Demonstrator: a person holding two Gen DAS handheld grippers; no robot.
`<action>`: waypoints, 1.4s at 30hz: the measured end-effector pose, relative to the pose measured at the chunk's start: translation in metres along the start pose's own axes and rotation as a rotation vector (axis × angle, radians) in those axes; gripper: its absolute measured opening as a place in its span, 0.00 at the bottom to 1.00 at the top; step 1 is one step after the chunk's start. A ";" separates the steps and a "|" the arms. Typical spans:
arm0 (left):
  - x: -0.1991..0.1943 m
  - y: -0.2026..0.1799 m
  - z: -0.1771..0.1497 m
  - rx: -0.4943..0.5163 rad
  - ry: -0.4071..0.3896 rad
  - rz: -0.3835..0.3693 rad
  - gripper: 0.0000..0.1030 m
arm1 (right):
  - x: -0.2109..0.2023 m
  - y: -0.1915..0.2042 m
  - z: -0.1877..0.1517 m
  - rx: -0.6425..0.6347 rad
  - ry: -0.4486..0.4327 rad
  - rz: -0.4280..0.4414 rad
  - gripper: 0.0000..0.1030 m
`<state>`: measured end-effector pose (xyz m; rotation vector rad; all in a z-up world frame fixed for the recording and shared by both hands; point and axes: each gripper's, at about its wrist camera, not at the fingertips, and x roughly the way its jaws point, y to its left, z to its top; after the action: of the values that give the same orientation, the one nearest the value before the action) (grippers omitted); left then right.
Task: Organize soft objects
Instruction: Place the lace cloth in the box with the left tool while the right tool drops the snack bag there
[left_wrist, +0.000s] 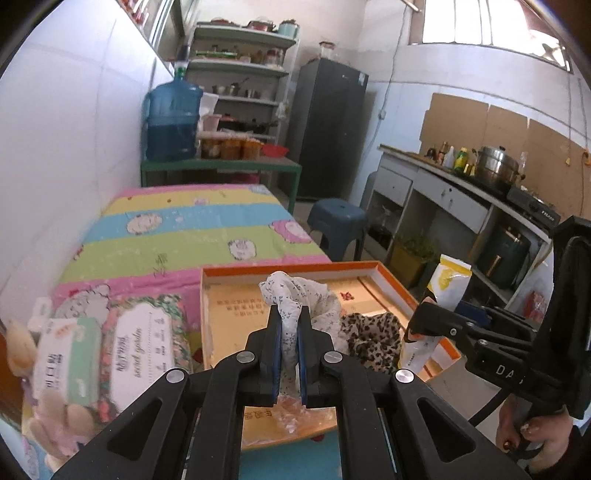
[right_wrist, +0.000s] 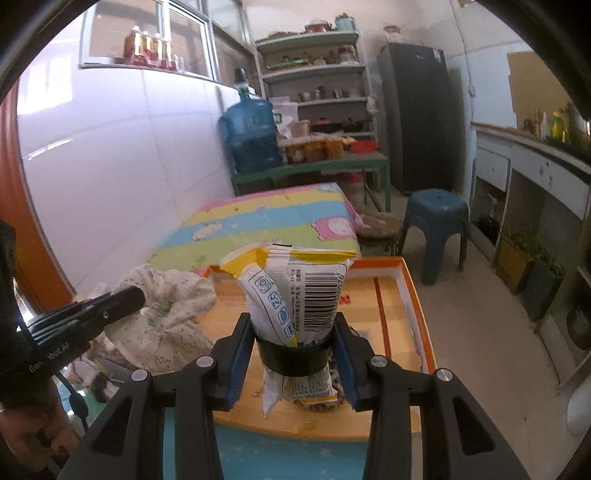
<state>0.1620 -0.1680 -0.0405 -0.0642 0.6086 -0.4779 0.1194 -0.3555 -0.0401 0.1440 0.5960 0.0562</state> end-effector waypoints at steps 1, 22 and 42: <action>0.005 -0.001 -0.001 -0.001 0.008 0.002 0.07 | 0.003 -0.001 -0.001 0.001 0.008 -0.001 0.41; 0.080 0.022 -0.025 -0.092 0.157 0.036 0.17 | 0.067 -0.015 -0.026 0.035 0.122 -0.005 0.57; 0.033 0.016 -0.018 -0.086 0.043 0.042 0.66 | 0.018 -0.007 -0.016 0.074 0.002 0.003 0.64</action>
<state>0.1819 -0.1669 -0.0762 -0.1229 0.6713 -0.4127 0.1251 -0.3586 -0.0638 0.2167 0.6000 0.0373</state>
